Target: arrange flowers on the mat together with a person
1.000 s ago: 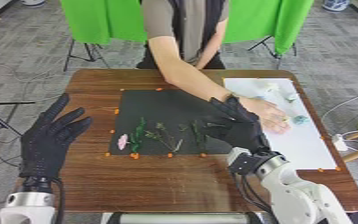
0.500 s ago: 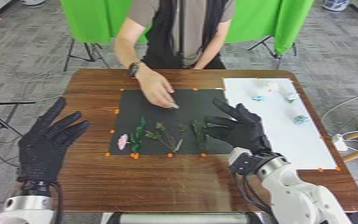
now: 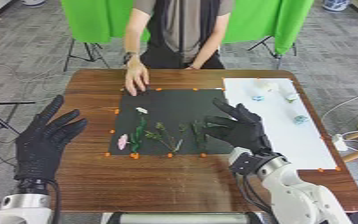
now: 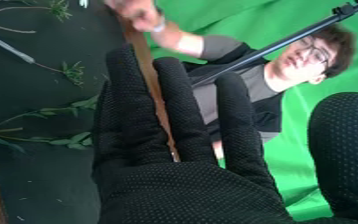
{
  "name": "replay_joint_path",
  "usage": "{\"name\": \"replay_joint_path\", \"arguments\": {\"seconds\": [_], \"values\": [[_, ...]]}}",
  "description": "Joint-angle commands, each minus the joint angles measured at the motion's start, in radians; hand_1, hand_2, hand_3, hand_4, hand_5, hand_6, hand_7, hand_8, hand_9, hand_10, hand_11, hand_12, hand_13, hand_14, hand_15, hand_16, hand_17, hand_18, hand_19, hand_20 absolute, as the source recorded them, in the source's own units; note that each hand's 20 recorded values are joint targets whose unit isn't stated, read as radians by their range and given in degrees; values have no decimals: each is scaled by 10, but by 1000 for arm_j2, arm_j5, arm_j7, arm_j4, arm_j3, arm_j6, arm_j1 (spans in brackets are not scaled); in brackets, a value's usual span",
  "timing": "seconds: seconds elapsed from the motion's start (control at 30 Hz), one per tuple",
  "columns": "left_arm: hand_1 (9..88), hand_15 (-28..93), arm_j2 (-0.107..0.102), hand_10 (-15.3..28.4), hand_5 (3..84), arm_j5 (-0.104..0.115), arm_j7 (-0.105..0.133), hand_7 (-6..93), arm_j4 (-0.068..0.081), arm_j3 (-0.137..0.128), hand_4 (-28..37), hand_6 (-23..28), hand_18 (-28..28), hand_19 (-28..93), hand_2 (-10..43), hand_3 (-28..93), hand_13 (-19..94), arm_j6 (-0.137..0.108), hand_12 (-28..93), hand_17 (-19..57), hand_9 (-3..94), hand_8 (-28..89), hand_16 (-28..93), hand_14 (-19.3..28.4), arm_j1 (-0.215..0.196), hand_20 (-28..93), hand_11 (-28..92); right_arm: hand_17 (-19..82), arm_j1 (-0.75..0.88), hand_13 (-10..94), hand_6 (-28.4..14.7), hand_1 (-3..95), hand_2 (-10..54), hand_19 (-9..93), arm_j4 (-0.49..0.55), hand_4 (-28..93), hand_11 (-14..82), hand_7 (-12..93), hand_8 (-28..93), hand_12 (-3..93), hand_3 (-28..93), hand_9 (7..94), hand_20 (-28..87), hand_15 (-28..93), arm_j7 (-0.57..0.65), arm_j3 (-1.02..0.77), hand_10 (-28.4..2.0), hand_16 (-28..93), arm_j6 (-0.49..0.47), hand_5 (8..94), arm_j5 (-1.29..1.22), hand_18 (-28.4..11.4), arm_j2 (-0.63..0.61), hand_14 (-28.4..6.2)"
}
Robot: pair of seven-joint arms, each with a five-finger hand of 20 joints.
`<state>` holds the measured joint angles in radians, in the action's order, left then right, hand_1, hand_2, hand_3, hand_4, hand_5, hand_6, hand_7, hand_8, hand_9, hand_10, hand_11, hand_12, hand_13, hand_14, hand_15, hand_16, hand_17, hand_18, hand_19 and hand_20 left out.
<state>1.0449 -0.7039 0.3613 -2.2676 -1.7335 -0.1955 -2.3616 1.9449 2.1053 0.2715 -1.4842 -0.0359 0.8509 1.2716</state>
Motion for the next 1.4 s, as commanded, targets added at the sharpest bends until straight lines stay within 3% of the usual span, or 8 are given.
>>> {"name": "replay_joint_path", "arguments": {"seconds": [0.03,0.17,0.4,0.67,0.77,0.97,1.2,1.4], "values": [[185,477,0,213,328,7,0,85,8,6,-283,66,284,787,82,746,324,-13,109,28,368,-82,-96,284,-4,-283,220,37,-3,422,20,105,126,486,3,-283,124,112,-126,114,795,512,169,393,-19,-7,-189,95,17,400,9,-210,1,-223],[186,477,-2,213,330,12,5,87,6,13,-283,67,284,787,82,746,322,-23,109,28,367,-82,-96,284,-8,-283,221,41,-12,431,19,114,118,493,13,-283,136,114,-126,118,803,524,172,412,-4,-12,-192,97,50,404,79,-210,-19,-221],[188,477,-9,214,331,18,21,90,7,26,-283,69,284,784,82,746,319,-33,109,25,368,-82,-95,284,-2,-283,223,77,-22,488,16,153,87,559,44,-283,179,123,-128,118,821,559,186,488,36,-36,-195,83,211,416,332,-224,-81,-217],[189,478,-25,214,333,30,45,93,-8,24,-283,70,284,783,83,747,318,-56,110,22,368,-83,-95,284,-23,-283,227,130,-102,554,13,221,75,646,33,-282,228,139,-136,118,826,610,188,551,272,-18,-192,62,402,438,737,-220,-204,-189],[189,478,-30,214,334,27,45,93,-17,22,-283,71,284,783,83,749,317,-55,111,21,368,-84,-95,284,-40,-283,229,152,-127,602,12,244,62,668,-7,-282,240,137,-137,116,819,656,170,553,425,20,-192,53,365,440,1124,-219,-246,-180],[190,481,-32,216,335,28,34,95,-16,36,-283,73,284,789,84,749,317,-53,110,20,368,-84,-95,284,-28,-283,230,182,-179,662,8,261,30,698,-60,-283,237,133,-134,119,814,692,142,536,652,70,-182,61,377,443,1370,-222,-301,-156],[193,480,-36,216,334,24,29,94,-22,32,-283,73,284,811,83,749,315,-54,110,25,368,-84,-96,284,-30,-283,232,202,-241,701,10,274,7,736,-131,-282,236,127,-131,123,806,717,112,542,836,114,-172,72,277,444,1591,-222,-352,-143],[193,480,-37,217,334,28,34,95,-25,37,-283,73,284,813,84,750,315,-64,110,25,368,-84,-96,284,-35,-283,234,210,-293,718,9,283,-3,758,-196,-283,241,121,-127,129,798,731,81,551,863,141,-168,78,173,433,1567,-217,-376,-134]]}}
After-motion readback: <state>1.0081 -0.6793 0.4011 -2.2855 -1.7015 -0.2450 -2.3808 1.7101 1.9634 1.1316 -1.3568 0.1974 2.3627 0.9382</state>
